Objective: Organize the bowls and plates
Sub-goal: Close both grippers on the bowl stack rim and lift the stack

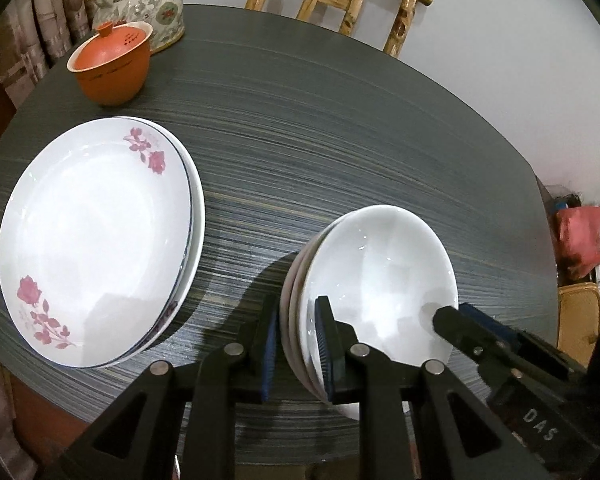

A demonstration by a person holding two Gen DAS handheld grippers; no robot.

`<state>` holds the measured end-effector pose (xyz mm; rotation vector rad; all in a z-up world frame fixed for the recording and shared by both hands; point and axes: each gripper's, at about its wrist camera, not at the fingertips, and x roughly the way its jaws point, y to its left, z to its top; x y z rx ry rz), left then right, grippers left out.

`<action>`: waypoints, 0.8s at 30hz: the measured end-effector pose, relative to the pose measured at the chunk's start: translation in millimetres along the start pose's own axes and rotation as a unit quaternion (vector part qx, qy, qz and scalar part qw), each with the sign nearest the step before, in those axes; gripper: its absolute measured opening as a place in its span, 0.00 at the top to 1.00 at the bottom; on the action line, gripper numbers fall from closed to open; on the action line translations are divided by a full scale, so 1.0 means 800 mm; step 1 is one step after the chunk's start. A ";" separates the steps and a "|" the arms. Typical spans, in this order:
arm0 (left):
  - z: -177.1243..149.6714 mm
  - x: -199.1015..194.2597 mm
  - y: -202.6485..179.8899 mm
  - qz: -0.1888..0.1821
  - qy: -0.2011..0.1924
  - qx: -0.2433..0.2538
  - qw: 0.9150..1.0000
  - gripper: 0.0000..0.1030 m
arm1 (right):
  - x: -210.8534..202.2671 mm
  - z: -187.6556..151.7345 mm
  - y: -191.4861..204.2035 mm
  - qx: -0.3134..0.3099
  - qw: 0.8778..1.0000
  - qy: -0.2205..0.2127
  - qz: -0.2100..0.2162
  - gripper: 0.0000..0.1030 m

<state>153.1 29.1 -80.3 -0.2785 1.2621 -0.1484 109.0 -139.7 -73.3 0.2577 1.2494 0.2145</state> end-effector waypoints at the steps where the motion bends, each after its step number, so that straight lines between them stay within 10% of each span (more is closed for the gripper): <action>1: 0.004 0.000 0.003 -0.002 0.000 -0.002 1.000 0.82 | 0.002 0.000 0.001 -0.001 1.000 0.001 0.002 0.73; 24: 0.010 0.010 0.017 -0.029 0.018 -0.041 0.999 0.78 | 0.037 0.004 0.009 -0.003 0.999 0.033 0.019 0.68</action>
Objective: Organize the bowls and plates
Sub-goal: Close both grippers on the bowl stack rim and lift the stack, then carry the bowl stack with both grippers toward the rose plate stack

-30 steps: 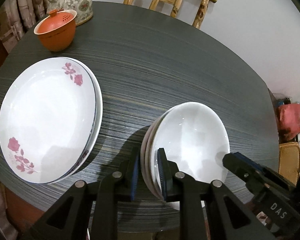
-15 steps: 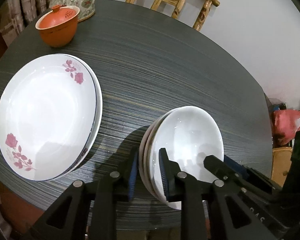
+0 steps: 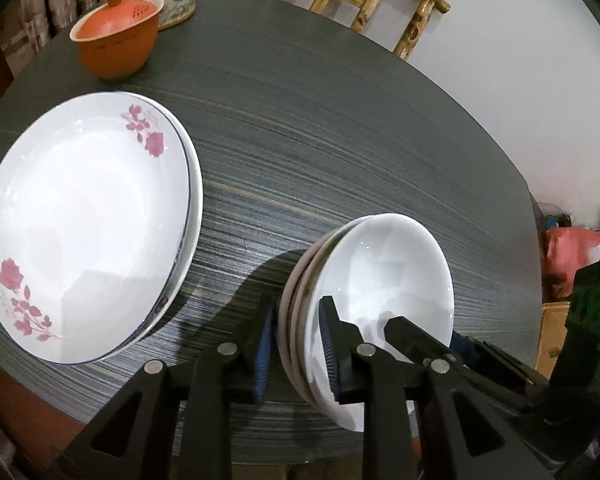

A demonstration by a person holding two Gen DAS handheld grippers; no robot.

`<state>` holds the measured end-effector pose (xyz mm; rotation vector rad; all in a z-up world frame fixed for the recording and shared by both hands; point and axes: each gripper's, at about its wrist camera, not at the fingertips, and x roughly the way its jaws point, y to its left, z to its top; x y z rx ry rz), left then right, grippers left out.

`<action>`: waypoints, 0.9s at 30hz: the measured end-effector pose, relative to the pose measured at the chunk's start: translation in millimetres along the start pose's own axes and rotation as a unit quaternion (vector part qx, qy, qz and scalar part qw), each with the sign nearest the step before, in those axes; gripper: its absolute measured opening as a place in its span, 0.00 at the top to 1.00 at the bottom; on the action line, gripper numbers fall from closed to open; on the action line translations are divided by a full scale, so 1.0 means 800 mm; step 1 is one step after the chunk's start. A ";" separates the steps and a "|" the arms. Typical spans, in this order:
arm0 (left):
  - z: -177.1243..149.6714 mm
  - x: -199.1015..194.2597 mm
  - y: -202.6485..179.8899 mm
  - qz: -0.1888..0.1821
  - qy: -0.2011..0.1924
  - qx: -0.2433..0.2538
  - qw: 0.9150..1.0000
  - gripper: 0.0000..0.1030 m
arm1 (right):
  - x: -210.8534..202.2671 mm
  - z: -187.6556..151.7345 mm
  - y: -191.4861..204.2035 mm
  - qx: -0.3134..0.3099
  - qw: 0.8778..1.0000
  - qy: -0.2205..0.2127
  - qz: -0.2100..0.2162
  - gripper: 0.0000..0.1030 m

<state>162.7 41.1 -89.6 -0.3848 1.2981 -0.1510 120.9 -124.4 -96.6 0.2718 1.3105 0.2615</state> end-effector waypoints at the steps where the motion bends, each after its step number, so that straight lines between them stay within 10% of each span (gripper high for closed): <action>1: 0.000 0.002 0.002 -0.002 0.002 -0.003 1.000 0.78 | 0.001 0.000 0.000 0.000 1.000 0.001 0.002 0.68; 27: -0.003 0.003 -0.008 0.011 0.002 0.000 1.000 0.78 | 0.003 0.013 -0.016 0.023 1.000 0.001 0.020 0.78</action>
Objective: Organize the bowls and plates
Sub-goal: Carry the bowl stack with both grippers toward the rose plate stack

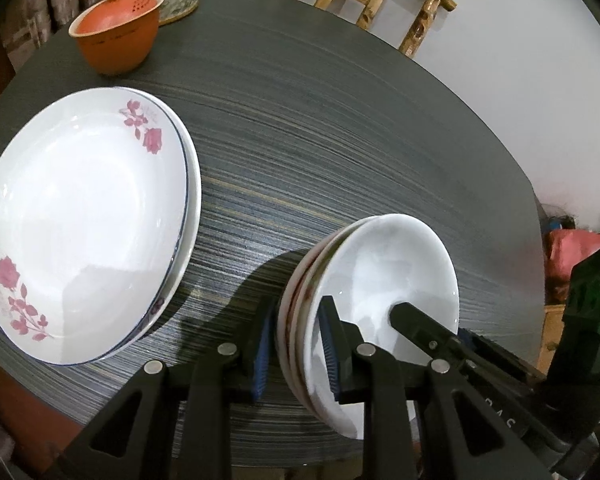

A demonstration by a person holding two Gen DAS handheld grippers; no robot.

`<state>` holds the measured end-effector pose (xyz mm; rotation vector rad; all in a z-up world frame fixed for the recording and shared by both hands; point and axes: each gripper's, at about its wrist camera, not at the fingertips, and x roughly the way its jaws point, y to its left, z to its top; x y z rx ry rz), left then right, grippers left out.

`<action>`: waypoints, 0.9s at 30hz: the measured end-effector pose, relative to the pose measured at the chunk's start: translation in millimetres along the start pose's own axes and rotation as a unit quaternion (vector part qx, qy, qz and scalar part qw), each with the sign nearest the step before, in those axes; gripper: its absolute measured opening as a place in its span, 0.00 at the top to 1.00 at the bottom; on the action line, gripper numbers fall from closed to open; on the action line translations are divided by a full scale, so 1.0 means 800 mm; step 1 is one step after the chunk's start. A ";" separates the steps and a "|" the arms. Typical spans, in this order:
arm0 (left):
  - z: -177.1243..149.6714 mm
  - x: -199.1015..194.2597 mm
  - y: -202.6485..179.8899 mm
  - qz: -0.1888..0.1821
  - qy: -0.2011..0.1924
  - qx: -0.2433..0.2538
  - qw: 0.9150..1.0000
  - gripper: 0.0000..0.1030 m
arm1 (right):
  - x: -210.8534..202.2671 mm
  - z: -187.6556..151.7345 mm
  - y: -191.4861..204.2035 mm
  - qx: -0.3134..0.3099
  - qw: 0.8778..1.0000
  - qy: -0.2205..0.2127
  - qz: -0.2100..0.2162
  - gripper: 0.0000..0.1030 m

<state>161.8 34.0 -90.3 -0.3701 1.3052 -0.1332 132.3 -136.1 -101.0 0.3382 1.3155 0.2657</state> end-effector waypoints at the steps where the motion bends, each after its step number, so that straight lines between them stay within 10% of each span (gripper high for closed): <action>1: 0.000 0.000 -0.001 0.000 0.000 0.001 1.000 0.78 | -0.001 -0.001 0.000 -0.004 1.000 -0.002 -0.002 0.78; 27: -0.003 -0.003 -0.009 0.004 -0.005 0.007 1.000 0.79 | -0.004 0.006 0.014 -0.012 1.000 -0.008 -0.023 0.79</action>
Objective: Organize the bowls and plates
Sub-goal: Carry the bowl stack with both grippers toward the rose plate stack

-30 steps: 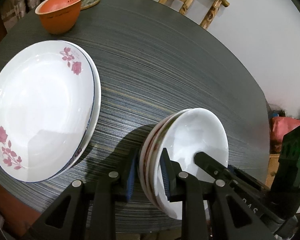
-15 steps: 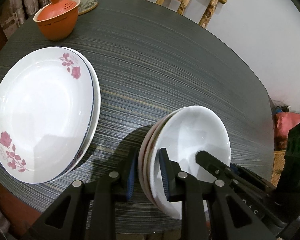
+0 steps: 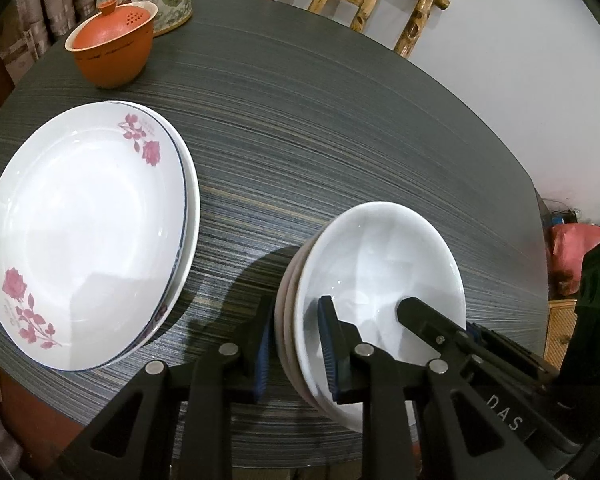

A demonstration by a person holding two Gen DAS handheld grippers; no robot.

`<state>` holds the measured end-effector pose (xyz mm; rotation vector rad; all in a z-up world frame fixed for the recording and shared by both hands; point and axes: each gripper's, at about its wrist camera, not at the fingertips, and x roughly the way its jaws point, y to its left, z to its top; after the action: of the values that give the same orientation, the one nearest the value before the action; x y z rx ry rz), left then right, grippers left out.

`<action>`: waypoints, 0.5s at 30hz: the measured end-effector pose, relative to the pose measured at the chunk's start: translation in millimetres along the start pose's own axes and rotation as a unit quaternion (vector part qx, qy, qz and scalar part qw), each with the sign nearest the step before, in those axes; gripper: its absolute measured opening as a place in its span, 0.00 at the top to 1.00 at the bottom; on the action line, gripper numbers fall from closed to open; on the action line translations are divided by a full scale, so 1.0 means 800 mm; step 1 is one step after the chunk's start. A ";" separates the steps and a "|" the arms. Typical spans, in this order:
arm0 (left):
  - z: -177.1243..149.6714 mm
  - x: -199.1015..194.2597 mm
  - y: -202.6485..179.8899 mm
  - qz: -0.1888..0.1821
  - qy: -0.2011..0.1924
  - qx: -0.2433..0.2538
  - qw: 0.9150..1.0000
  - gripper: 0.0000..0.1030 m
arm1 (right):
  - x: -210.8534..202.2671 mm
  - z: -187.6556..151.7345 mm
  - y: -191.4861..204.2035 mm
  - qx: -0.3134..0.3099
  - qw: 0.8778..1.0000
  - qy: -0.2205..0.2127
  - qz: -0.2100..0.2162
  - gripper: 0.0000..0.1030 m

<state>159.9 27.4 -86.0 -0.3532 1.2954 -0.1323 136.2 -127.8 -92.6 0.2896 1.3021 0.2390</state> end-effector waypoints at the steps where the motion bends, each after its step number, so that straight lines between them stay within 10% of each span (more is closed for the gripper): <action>1: 0.000 0.000 0.000 0.000 0.000 0.000 1.000 0.79 | 0.000 0.000 0.000 0.000 1.000 0.000 0.000 0.79; 15: -0.002 -0.013 0.000 -0.002 -0.012 0.004 1.000 0.79 | -0.011 -0.001 0.003 -0.001 1.000 -0.011 0.000 0.79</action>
<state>155.4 29.8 -77.0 -0.3500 1.2707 -0.1361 133.2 -128.3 -83.8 0.2894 1.2800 0.2377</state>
